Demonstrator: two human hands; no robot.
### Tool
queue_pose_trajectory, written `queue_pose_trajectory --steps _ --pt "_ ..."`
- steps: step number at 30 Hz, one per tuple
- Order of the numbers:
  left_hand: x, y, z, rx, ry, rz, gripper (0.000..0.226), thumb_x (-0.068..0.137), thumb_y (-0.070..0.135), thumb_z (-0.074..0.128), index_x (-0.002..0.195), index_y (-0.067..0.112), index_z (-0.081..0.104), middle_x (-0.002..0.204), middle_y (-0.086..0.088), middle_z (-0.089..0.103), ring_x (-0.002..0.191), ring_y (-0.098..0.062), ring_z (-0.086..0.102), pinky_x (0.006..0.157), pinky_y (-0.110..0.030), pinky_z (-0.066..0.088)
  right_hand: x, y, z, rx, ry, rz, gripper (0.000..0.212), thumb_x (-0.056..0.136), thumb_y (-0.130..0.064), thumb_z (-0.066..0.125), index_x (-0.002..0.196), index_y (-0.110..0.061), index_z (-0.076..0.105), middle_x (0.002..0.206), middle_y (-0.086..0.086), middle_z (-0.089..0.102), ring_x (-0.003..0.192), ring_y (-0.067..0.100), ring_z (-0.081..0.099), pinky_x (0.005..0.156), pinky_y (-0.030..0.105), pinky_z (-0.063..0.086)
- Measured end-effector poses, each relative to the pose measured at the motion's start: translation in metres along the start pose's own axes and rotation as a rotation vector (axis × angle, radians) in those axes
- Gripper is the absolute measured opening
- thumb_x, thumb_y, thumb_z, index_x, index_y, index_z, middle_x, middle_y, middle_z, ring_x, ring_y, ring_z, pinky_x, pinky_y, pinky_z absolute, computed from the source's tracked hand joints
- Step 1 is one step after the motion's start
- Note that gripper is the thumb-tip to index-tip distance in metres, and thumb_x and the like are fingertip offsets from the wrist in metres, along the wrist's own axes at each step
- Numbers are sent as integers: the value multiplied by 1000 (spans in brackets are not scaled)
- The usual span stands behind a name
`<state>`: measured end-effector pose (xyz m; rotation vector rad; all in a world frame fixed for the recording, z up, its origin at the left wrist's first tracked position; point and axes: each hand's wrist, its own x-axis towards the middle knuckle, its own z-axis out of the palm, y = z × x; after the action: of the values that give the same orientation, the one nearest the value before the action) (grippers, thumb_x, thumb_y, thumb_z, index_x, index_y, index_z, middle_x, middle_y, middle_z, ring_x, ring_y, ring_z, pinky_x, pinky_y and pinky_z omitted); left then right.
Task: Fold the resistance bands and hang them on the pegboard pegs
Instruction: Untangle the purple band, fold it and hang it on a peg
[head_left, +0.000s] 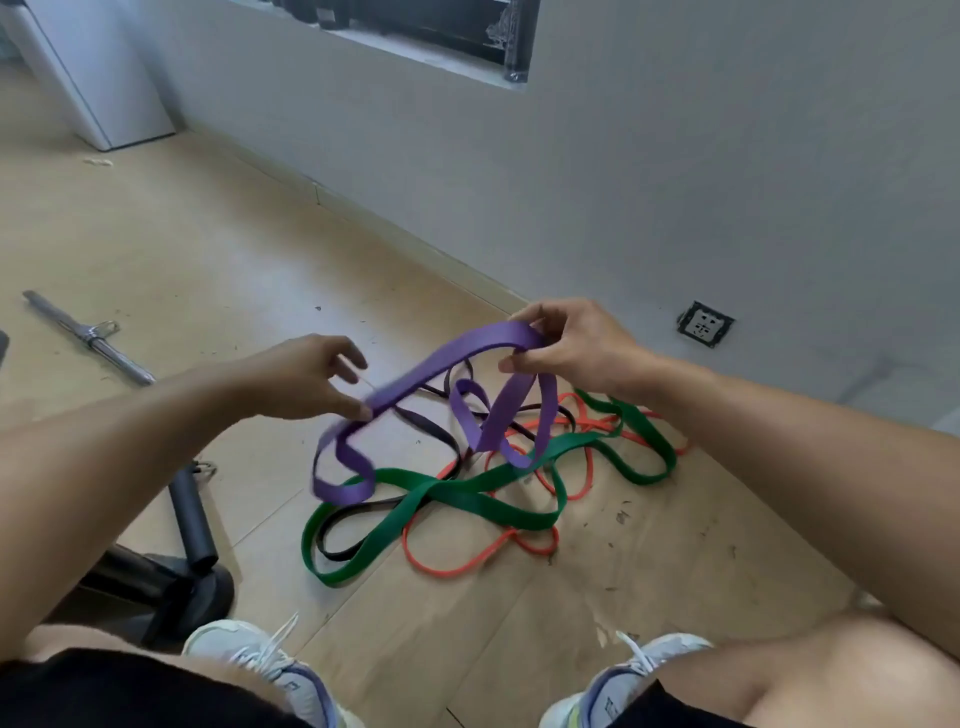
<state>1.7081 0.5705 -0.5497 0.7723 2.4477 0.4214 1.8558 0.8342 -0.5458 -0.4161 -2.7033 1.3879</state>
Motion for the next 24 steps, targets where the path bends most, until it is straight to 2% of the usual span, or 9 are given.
queue_pose_trajectory --steps 2,4,8,11,13,16,18,21,24 --pt "-4 15 2 -41 16 105 89 63 50 89 140 27 50 137 4 59 131 -18 52 108 -37 43 -6 -22 6 -79 -92 -67 37 77 -29 92 110 -22 78 92 -8 79 80 3 71 75 21 57" --pt "-10 36 3 -105 39 287 94 54 63 87 136 36 51 134 12 62 129 -11 54 109 -37 44 -11 -43 16 -133 -120 -152 38 77 -29 91 112 -25 78 96 -11 78 84 3 72 74 15 55" --pt "-20 70 6 -195 138 489 42 64 40 92 95 40 65 86 15 71 80 2 65 68 -13 48 -14 -70 20 -140 -44 -292 33 75 -21 88 106 -26 78 96 -9 74 84 9 69 75 23 55" --pt "-23 73 -1 -96 241 485 27 66 42 90 76 28 68 60 8 62 53 -6 54 53 -19 41 -12 -65 12 -104 -33 -256 43 73 -14 89 109 -23 67 92 -3 70 76 13 64 70 29 52" --pt "-26 71 -7 -86 244 477 29 67 44 89 70 25 68 53 7 59 48 -7 49 50 -19 39 -14 -55 8 -8 -114 -191 50 75 -5 89 114 -15 60 92 3 71 75 14 66 70 32 55" --pt "-36 77 -8 -266 200 557 22 68 40 88 74 26 72 56 9 63 51 -4 52 52 -14 41 -17 -39 13 5 -195 -171 48 79 -1 85 119 -10 60 99 12 73 89 26 72 83 40 59" --pt "-41 84 -5 -384 222 598 22 71 39 86 79 23 75 68 0 71 60 -8 59 60 -22 49 -17 -29 22 -45 -222 -176 40 81 -8 85 116 -14 66 101 7 74 94 22 71 86 37 59" --pt "-46 95 -8 -619 274 621 42 69 44 86 91 10 76 85 -17 72 74 -19 65 80 -37 61 -17 -15 35 -38 -193 -74 30 80 -23 89 103 -20 70 96 -5 75 88 8 72 85 30 59" --pt "-47 97 -17 -760 307 631 48 76 38 85 101 -1 71 97 -25 70 90 -24 73 88 -46 61 -12 -7 38 53 -167 -7 23 83 -18 86 85 -19 64 93 -3 76 87 9 73 83 29 56"
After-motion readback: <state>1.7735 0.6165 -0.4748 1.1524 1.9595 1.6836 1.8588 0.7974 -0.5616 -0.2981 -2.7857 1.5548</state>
